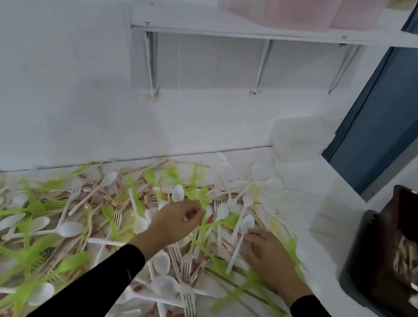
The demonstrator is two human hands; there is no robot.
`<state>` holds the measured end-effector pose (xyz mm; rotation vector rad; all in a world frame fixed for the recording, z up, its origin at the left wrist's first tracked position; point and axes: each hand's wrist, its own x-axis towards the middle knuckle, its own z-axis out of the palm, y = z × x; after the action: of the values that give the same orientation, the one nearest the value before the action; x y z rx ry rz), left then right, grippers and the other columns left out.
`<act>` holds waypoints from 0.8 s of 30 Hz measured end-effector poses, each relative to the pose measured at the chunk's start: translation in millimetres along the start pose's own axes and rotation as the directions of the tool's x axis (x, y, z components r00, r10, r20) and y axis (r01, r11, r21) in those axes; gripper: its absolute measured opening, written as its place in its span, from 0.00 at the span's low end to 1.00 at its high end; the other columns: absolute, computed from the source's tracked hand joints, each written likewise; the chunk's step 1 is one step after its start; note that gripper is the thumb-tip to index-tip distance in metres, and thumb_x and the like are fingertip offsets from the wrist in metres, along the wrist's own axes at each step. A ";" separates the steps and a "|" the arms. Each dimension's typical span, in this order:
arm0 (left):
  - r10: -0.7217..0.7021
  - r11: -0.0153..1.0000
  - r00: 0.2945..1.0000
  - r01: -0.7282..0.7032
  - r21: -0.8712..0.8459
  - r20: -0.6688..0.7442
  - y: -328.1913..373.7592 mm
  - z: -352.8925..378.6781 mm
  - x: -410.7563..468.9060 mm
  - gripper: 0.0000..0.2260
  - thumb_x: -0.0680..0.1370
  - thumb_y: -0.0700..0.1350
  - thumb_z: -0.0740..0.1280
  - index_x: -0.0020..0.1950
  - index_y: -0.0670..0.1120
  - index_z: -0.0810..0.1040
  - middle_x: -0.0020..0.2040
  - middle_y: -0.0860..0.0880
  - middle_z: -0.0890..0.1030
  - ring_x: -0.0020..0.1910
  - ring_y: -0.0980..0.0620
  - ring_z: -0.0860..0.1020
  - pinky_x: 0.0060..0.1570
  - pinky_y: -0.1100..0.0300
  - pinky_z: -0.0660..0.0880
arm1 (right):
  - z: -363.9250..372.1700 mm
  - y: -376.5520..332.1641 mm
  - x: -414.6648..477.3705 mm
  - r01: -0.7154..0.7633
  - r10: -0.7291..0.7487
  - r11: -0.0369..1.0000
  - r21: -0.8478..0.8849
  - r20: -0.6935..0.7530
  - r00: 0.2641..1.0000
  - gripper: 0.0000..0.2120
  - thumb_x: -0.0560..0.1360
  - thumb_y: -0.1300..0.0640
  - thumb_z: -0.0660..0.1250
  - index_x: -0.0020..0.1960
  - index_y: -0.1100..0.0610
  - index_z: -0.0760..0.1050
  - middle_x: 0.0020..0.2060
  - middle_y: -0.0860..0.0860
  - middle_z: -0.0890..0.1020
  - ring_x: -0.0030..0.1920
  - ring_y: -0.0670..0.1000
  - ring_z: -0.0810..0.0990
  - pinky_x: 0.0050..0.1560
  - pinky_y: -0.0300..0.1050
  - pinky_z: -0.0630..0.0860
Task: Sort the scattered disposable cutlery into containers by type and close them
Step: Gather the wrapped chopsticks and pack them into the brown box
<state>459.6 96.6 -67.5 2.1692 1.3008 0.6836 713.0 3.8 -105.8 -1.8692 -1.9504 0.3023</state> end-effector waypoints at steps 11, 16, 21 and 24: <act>-0.033 0.995 0.994 0.023 0.096 0.107 -17.1 8.6 87.3 0.15 0.82 0.36 0.55 0.66 0.42 0.72 0.64 0.44 0.75 0.61 0.48 0.75 0.57 0.65 0.67 | 15.2 3.2 2.2 0.038 -0.045 0.997 -0.072 -0.102 0.994 0.16 0.73 0.54 0.58 0.52 0.55 0.82 0.39 0.50 0.77 0.39 0.53 0.77 0.38 0.47 0.78; -0.218 0.952 0.973 0.196 0.235 0.074 -31.8 0.1 135.8 0.21 0.78 0.32 0.57 0.71 0.40 0.67 0.68 0.42 0.71 0.65 0.43 0.72 0.61 0.56 0.69 | 25.4 5.2 -7.3 0.010 -0.032 0.991 -0.133 -0.166 0.986 0.12 0.72 0.56 0.60 0.47 0.54 0.82 0.41 0.48 0.76 0.40 0.52 0.76 0.39 0.46 0.78; -0.281 0.817 0.958 0.210 0.537 0.054 -55.8 -2.9 154.9 0.20 0.77 0.32 0.56 0.69 0.35 0.64 0.67 0.37 0.69 0.64 0.40 0.70 0.59 0.53 0.68 | 30.6 0.3 -12.7 -0.045 0.016 0.984 -0.172 -0.168 0.986 0.13 0.73 0.54 0.56 0.46 0.53 0.79 0.42 0.48 0.77 0.42 0.53 0.76 0.39 0.48 0.78; -0.254 0.795 0.961 0.140 0.590 0.114 -73.3 -2.4 164.7 0.23 0.78 0.32 0.55 0.75 0.39 0.60 0.71 0.39 0.67 0.68 0.40 0.68 0.64 0.53 0.65 | 32.0 2.4 -11.9 -0.054 0.027 0.980 -0.193 -0.143 0.989 0.14 0.73 0.54 0.56 0.47 0.53 0.80 0.43 0.48 0.77 0.42 0.53 0.76 0.40 0.48 0.77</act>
<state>479.3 274.6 -88.0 2.4212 1.7660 -0.0295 701.1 -3.6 -136.9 -1.9960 -1.9078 -0.0116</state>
